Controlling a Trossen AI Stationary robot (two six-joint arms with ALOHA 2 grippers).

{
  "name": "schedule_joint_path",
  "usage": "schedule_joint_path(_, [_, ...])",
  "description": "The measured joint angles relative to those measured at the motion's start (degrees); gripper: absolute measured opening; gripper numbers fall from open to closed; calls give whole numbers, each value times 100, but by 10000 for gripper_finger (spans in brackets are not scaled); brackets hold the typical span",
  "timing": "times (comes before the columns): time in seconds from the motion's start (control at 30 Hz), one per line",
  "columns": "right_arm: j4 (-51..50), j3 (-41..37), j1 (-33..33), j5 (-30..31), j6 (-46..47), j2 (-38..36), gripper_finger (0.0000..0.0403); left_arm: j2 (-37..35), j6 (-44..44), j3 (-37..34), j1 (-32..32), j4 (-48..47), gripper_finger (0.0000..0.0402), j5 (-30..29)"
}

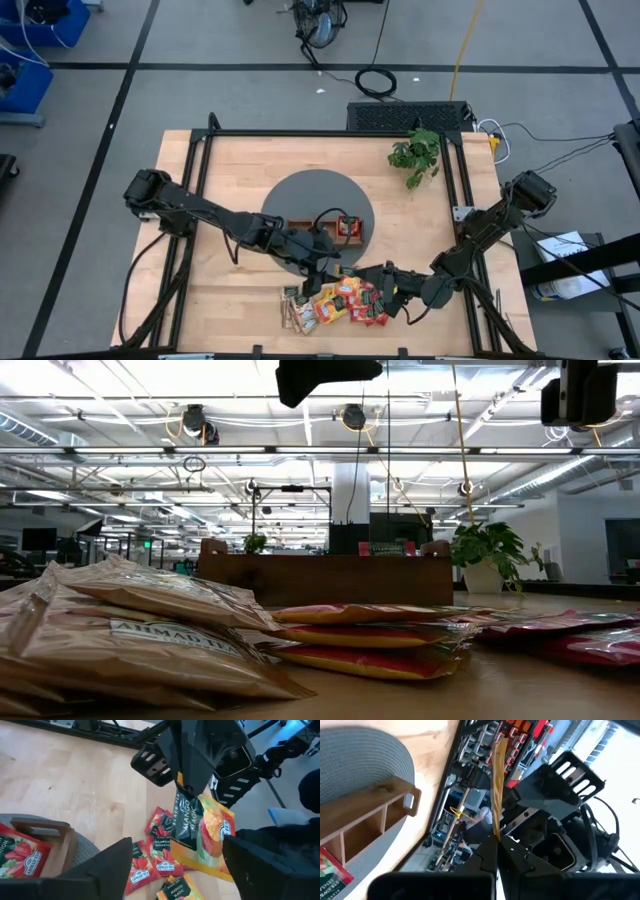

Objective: Pick & Place Tea
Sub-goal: Put the mango tea sachet into the middle compartment of the wooden organizer

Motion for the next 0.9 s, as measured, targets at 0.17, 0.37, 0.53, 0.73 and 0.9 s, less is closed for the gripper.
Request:
schedule_joint_path(0.17, [39,0,-15,-9,-18,0,0,4,43,0,22,56,243,0])
schedule_joint_path(0.37, [36,0,-106,-3,88,0,0,206,131,-3,80,324,130,27])
schedule_joint_path(0.53, [74,-33,-212,27,163,0,0,241,393,-7,87,274,20,138])
schedule_joint_path(0.73, [116,-201,-216,31,358,0,0,240,691,-7,34,298,6,129])
schedule_joint_path(0.9, [94,-225,-219,39,912,0,0,240,736,-7,22,243,3,-69])
